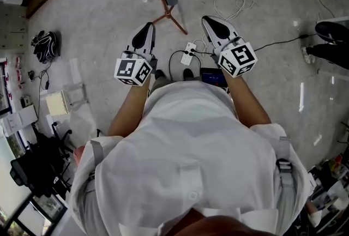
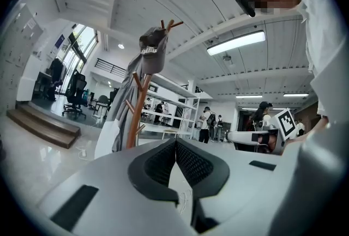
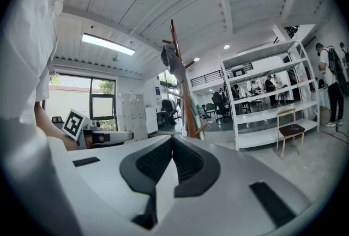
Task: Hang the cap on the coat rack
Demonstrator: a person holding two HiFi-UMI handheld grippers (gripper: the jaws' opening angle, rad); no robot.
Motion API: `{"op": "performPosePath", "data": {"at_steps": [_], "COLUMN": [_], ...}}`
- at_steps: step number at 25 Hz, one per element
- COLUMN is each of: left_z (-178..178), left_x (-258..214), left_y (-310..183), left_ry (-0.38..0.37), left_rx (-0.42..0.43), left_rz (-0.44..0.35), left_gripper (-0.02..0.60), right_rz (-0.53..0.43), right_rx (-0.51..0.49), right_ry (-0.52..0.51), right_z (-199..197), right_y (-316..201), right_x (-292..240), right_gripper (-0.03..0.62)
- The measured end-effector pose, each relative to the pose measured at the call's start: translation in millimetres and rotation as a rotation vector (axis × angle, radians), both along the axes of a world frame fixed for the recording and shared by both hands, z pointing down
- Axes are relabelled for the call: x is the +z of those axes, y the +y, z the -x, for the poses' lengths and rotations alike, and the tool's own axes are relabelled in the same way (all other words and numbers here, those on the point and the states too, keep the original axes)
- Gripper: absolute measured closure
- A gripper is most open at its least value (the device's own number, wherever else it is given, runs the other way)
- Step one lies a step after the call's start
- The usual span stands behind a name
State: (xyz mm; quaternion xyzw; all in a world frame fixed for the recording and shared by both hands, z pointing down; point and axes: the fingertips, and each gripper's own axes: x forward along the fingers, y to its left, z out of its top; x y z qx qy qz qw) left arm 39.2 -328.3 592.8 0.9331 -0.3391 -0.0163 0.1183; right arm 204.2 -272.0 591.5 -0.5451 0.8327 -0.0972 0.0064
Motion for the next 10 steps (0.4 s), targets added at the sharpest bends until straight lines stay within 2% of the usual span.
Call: {"op": "performPosePath", "data": {"at_steps": [10], "left_z": [8], "left_x": [0], "left_y": [-11], "left_ry": [0.018], "left_rx": [0.116], "left_rz": [0.022], "left_gripper": [0.565], "right_rz": [0.033], "right_rx": [0.101], "right_ry": [-0.003], "right_z": [23], "right_y": [0], "right_x": [1], "right_gripper": [0.571]}}
